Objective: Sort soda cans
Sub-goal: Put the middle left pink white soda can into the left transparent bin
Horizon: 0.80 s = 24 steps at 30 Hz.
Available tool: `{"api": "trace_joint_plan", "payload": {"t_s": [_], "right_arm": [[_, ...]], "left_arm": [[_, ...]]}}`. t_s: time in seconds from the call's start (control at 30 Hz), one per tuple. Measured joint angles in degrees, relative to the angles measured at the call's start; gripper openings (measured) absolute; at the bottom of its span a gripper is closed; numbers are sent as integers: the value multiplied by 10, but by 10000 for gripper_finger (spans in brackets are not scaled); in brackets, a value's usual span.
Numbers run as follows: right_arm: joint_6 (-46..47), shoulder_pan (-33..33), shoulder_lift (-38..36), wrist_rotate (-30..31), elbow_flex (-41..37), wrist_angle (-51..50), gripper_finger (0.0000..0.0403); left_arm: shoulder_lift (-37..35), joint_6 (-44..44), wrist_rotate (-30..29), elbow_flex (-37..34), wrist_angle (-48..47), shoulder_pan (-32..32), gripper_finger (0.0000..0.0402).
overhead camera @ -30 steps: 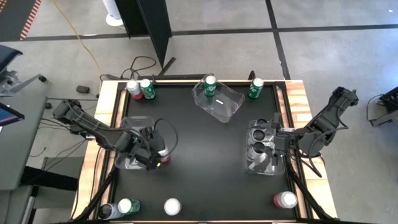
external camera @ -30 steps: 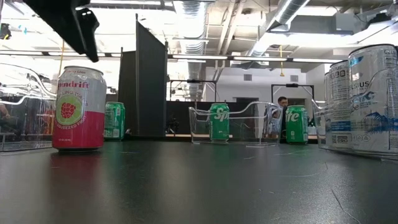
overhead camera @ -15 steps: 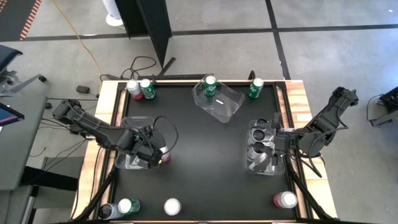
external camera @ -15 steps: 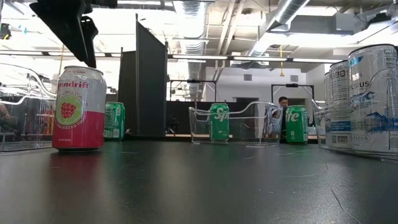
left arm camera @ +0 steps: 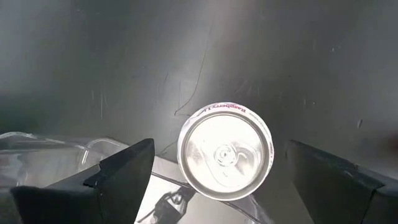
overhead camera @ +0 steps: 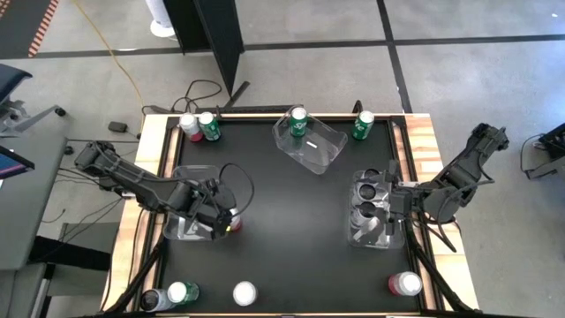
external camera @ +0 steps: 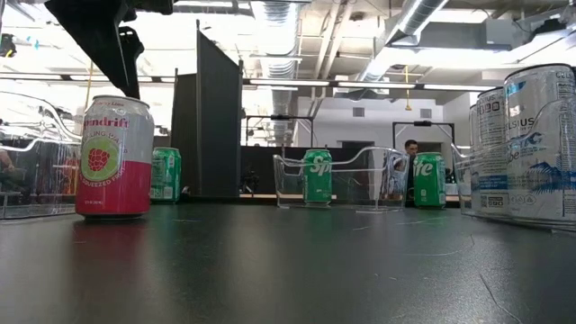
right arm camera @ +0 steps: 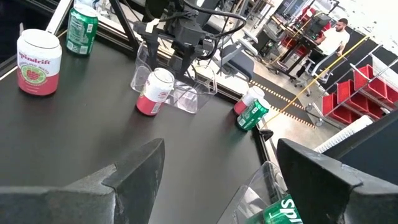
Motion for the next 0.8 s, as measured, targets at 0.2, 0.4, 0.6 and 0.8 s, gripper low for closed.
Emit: {"api": "trace_joint_plan", "payload": {"t_s": [0.2, 0.4, 0.6, 0.8], "right_arm": [[0, 0, 0, 0, 0, 0, 329], [1, 0, 0, 0, 0, -2, 329], [4, 0, 0, 0, 0, -2, 329], [4, 0, 0, 0, 0, -3, 329]], "left_arm": [[0, 0, -1, 0, -7, -1, 354], [0, 9, -2, 0, -3, -1, 354], [0, 9, -3, 0, -3, -1, 354], [0, 13, -3, 0, 3, -1, 354]]}}
